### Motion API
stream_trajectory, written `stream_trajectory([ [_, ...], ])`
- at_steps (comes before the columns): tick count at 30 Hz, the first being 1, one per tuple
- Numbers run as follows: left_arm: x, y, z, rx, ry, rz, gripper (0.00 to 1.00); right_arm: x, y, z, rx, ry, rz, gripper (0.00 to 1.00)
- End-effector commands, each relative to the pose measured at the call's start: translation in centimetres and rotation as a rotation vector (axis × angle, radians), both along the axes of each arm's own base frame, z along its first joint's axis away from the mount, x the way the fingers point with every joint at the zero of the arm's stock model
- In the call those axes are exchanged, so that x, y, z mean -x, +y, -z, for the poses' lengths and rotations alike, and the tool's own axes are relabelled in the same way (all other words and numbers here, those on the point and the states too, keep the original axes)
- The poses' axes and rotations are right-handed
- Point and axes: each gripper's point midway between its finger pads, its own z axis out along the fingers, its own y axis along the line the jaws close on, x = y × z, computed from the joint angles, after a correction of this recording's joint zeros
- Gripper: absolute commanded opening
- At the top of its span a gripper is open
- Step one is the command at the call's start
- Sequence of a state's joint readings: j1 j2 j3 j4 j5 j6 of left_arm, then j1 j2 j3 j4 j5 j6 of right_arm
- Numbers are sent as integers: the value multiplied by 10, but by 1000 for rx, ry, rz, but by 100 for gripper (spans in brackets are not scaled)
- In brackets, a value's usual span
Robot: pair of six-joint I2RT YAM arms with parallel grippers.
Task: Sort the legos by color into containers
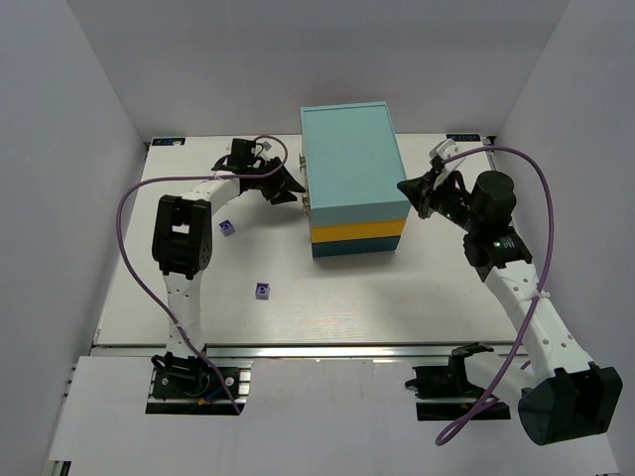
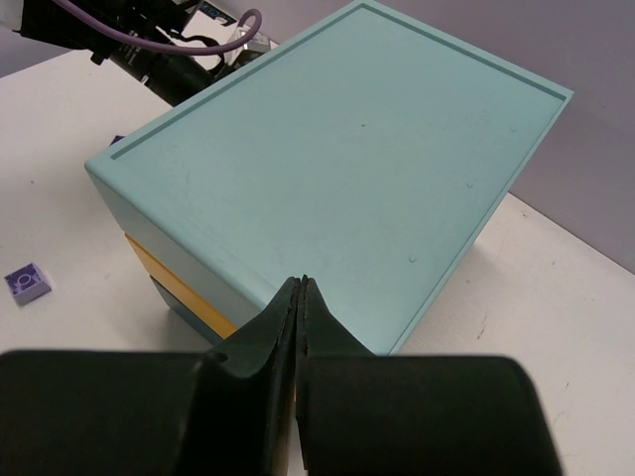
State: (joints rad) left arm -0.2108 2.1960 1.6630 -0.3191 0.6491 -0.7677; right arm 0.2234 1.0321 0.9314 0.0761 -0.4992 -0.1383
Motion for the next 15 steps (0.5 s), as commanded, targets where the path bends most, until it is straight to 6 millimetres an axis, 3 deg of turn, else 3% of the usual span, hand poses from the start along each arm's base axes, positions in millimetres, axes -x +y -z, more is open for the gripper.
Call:
stream_trajectory([
  [1, 5, -11, -7, 21, -18, 46, 51, -2, -3, -18, -6, -52, 13, 0],
  [7, 7, -12, 6, -14, 6, 62, 45, -3, -5, -19, -15, -49, 20, 0],
  [15, 9, -20, 19, -48, 25, 75, 45, -3, -6, -18, -15, -47, 22, 0],
])
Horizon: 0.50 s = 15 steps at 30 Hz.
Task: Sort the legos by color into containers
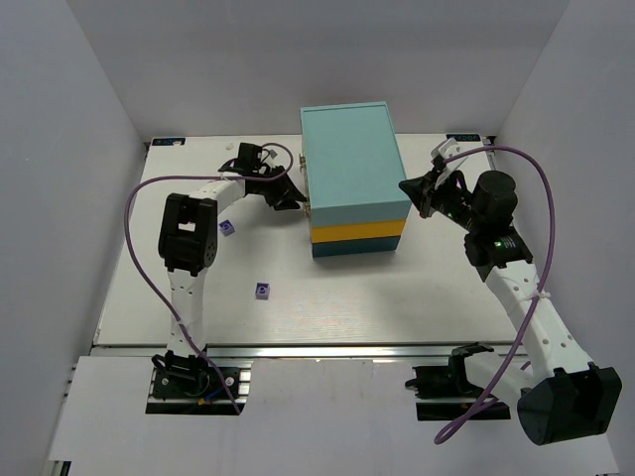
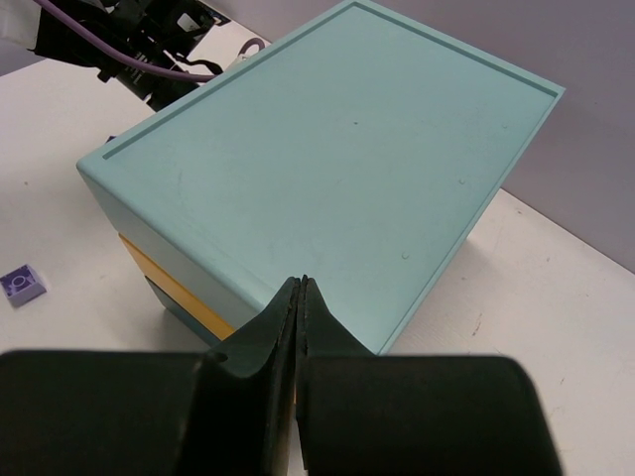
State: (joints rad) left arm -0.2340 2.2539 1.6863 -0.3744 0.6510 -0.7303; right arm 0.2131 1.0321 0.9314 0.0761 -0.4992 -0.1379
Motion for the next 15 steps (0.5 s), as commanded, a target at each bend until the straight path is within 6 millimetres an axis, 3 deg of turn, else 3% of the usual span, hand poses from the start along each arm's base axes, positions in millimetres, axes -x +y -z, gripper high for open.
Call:
stream_trajectory([
  [1, -3, -10, -11, -16, -40, 30, 45, -2, -3, -18, -16, -46, 13, 0],
  [4, -4, -12, -8, -39, -43, 21, 43, -2, -4, -19, -18, -48, 16, 0],
  [6, -6, -8, -8, -61, -51, 10, 36, -1, -4, -18, -17, -46, 15, 0],
  [15, -10, 38, -11, -347, -111, -78, 25, -1, -5, -15, -24, -38, 15, 0],
])
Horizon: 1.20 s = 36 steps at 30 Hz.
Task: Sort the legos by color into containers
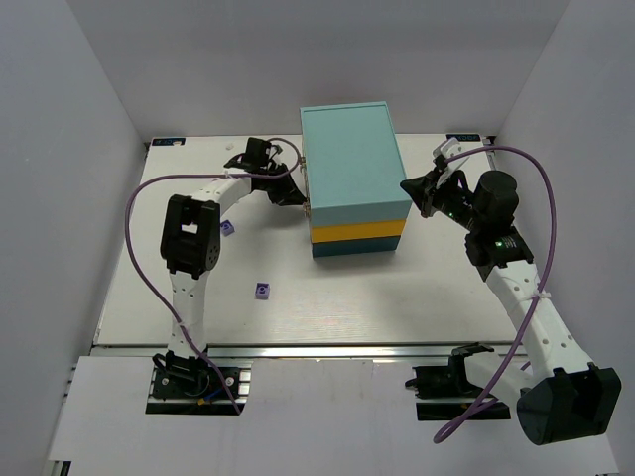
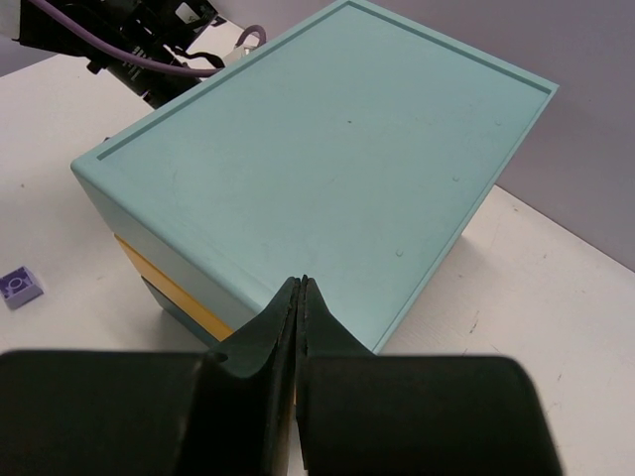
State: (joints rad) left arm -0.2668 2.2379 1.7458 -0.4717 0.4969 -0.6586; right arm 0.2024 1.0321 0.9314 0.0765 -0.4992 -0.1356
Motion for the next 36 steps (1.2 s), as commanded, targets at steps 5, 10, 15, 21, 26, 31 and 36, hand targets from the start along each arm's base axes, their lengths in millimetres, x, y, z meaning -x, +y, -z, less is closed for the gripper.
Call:
stream_trajectory([
  [5, 0, 61, -6, -338, -55, -117, 24, 2, 0, -15, -28, -40, -5, 0],
  [10, 7, 79, -10, -417, -60, -162, 23, 4, 1, -14, -28, -38, -11, 0],
  [15, 8, 95, -17, -484, -84, -205, 22, 8, 1, -14, -32, -41, -17, 0],
  [21, 14, 118, -19, -548, -66, -255, 21, 11, 2, -16, -24, -60, -31, 0],
  [26, 14, 103, -31, -471, -112, -201, 51, 34, 19, -18, 19, -122, -205, 0],
  [31, 7, 92, -66, -401, -191, -190, 70, 77, 40, -6, 107, -166, -501, 32],
  [36, 5, 102, -95, -413, -232, -234, 67, 109, 52, 7, 166, -242, -729, 40],
])
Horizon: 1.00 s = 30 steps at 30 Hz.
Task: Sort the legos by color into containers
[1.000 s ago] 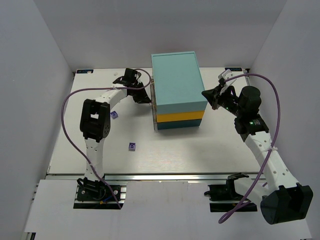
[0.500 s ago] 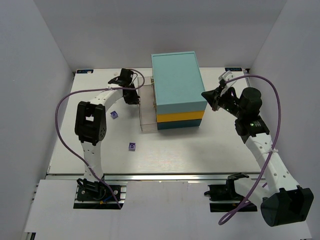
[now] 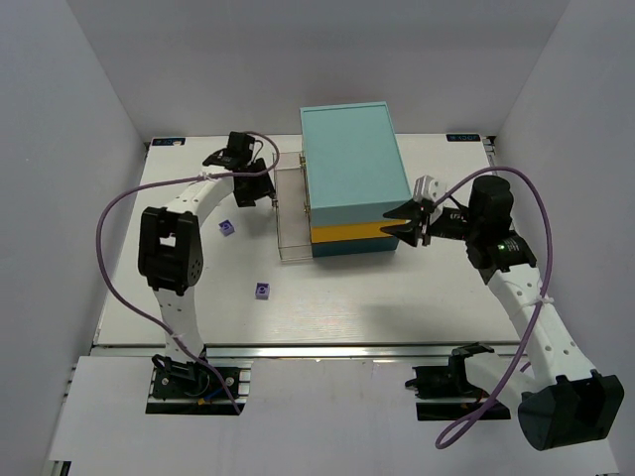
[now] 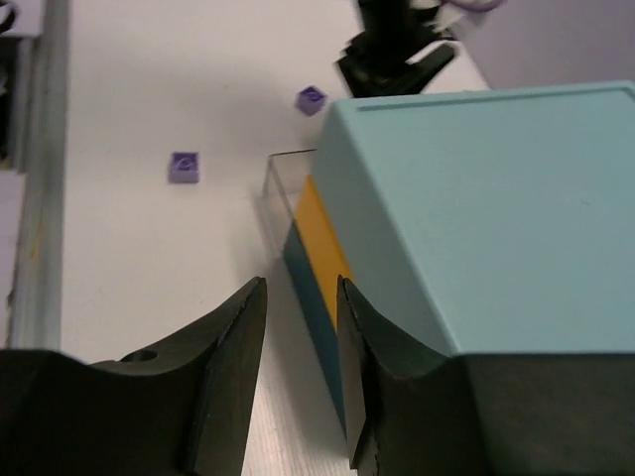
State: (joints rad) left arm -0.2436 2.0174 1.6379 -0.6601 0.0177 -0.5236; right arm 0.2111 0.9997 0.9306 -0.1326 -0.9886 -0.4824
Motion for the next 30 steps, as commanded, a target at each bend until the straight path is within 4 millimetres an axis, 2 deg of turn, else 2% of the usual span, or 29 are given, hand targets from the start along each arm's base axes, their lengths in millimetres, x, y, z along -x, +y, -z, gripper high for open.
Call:
stream_trajectory([
  [1, -10, 1, -85, 41, -182, -8, 66, 37, 12, -7, 20, -98, -238, 40],
  [5, -1, 22, -95, -14, -189, -72, 56, 46, 22, 2, 65, -157, -319, 39],
  [6, 4, 31, -92, -35, -172, -93, 40, 46, 23, 6, 76, -159, -328, 38],
  [7, 8, 38, -91, -41, -164, -112, 28, 54, 33, 9, 85, -152, -370, 37],
  [8, 20, 41, -85, -45, -142, -119, 19, 55, 36, 12, 96, -154, -377, 34],
  [9, 25, 49, -82, -47, -132, -137, 5, 56, 39, 16, 108, -166, -387, 32],
  [10, 31, 57, -76, -50, -117, -156, 0, 55, 43, 21, 122, -160, -395, 31],
  [11, 38, 62, -83, -37, -131, -177, 0, 64, 57, 29, 150, -165, -431, 31],
  [12, 53, 64, -67, -42, -88, -181, 0, 65, 61, 35, 170, -163, -435, 31],
  [13, 60, 71, -73, -29, -100, -211, 0, 73, 76, 47, 212, -158, -472, 31],
  [14, 66, 78, -71, -28, -96, -233, 1, 71, 81, 53, 238, -155, -465, 31],
  [15, 79, 80, -57, -35, -62, -243, 8, 72, 87, 58, 260, -143, -468, 32],
  [16, 85, 88, -55, -38, -59, -280, 27, 73, 97, 73, 314, -119, -473, 36],
  [18, 94, 96, -54, -47, -62, -310, 50, 84, 119, 78, 350, -102, -502, 43],
  [19, 100, 102, -46, -56, -40, -332, 58, 79, 125, 91, 396, -63, -481, 47],
  [20, 103, 109, -43, -74, -28, -354, 69, 86, 138, 86, 399, -70, -504, 54],
  [23, 99, 115, -33, -96, -1, -371, 77, 85, 153, 93, 415, -24, -487, 60],
  [24, 94, 114, -27, -102, 18, -363, 77, 88, 161, 92, 405, -25, -482, 61],
  [26, 86, 118, -21, -112, 30, -370, 78, 89, 165, 93, 410, -31, -475, 61],
  [28, 79, 117, -7, -125, 64, -349, 78, 88, 170, 97, 424, -27, -457, 61],
  [30, 66, 115, -4, -118, 58, -336, 78, 88, 169, 98, 427, -21, -448, 61],
])
